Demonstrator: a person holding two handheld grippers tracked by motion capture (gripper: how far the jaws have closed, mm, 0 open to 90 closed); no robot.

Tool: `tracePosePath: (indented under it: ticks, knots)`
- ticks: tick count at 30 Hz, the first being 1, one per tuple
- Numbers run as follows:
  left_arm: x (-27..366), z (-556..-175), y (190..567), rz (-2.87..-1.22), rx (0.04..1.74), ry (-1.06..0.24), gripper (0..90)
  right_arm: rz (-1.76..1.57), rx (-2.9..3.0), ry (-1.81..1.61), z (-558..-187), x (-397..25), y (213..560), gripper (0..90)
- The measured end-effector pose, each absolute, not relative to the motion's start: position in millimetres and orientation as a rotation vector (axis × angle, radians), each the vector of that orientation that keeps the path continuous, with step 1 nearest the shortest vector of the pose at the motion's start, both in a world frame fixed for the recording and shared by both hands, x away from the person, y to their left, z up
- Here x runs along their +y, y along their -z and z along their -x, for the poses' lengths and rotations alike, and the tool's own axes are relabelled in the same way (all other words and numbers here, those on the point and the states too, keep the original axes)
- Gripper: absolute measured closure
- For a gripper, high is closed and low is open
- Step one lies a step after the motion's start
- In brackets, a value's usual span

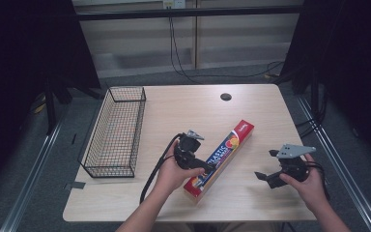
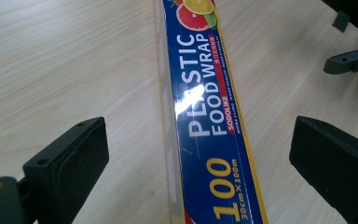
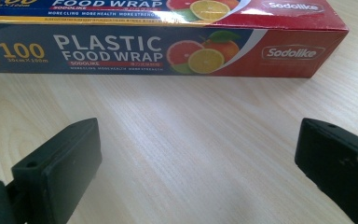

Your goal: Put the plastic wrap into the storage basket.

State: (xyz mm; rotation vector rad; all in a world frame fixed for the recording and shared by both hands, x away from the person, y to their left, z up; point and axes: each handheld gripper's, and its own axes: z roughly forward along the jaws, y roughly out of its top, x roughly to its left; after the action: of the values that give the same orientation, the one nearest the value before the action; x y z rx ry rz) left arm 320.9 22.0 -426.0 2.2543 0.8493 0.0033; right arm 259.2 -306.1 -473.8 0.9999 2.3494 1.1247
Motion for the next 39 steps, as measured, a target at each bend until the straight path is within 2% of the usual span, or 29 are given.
tracePosePath:
  ticks: [8, 18, 39]
  knots:
    - [2, -326, 425, -2.303, 0.809, 0.006, 4.9, -1.005, 2.344, -1.121, -259, -307, 473, 0.3]
    - [-9, -334, 426, -2.312, 0.856, 0.008, 5.8, -1.001, 2.343, -1.127, -259, -307, 473, 0.2]
    - [-43, -347, 438, -2.386, 0.829, 0.053, 9.4, -1.009, 2.341, -1.140, -259, -309, 473, 0.3]
